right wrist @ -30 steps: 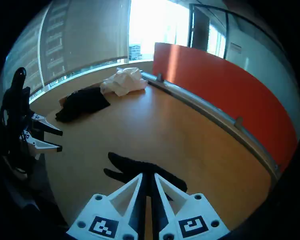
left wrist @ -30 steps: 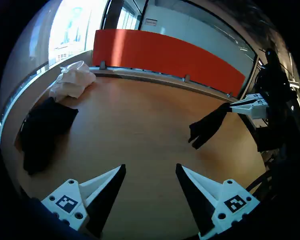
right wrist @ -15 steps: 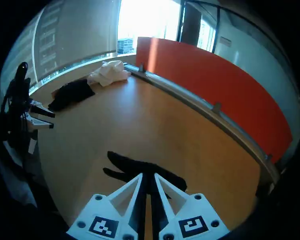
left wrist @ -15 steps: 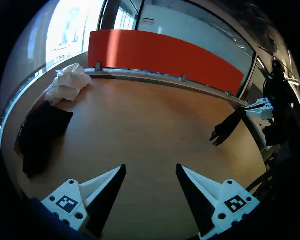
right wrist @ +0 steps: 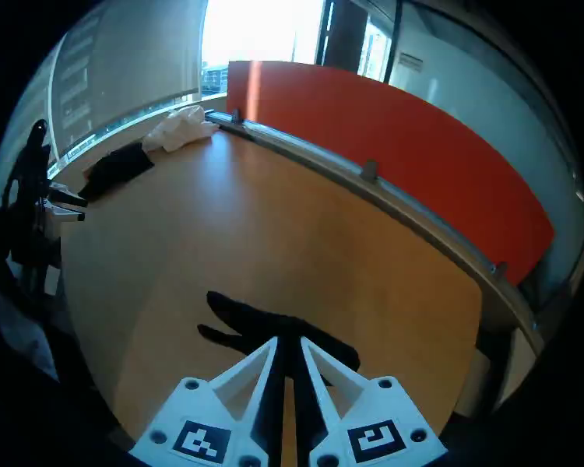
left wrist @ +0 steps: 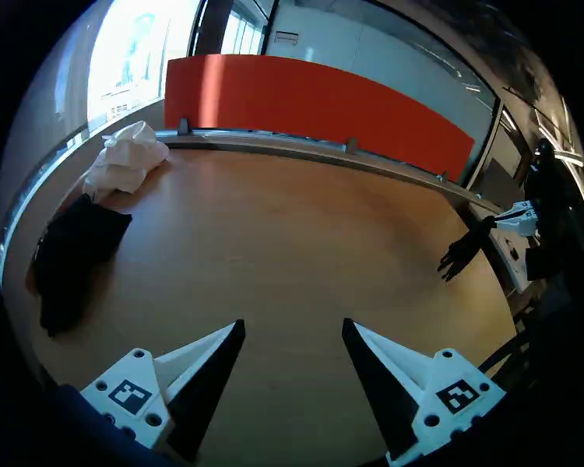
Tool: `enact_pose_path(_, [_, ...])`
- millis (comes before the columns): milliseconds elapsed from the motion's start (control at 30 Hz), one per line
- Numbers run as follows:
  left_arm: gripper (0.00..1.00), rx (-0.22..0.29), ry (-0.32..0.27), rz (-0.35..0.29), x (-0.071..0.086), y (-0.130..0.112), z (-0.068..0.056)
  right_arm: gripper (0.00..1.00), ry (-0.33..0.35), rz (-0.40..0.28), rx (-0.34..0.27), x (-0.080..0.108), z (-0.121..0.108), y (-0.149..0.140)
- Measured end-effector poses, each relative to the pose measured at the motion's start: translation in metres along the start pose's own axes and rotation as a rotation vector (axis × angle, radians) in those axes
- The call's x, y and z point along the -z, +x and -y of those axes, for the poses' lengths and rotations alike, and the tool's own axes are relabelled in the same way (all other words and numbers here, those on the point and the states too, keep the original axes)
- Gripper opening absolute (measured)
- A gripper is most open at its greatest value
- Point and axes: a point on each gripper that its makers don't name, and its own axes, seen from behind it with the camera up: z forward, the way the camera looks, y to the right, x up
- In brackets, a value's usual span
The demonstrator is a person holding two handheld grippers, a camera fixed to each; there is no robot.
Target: Fold towel
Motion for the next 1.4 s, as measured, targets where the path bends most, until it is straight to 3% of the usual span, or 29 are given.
enact_pose_path(200, [0.93,-0.008,0.003,0.009,-0.003,-0.002,-0.014,0.05,-0.018,0.013,-0.011,0.009,-0.031,-0.022])
enact_pose_path(400, [0.93,-0.017,0.003,0.016,-0.004,-0.004,-0.026,0.05,-0.016,0.019,-0.027,0.009,-0.043,-0.039])
enact_pose_path(767, [0.93,-0.028,0.000,0.015,-0.004,-0.003,-0.039,0.05,-0.001,0.066,-0.006,0.020,-0.045,-0.081])
enact_pose_path(1400, [0.93,-0.049,-0.005,0.029,-0.003,-0.013,-0.050,0.05,-0.035,0.290,-0.093,0.039,-0.031,-0.226])
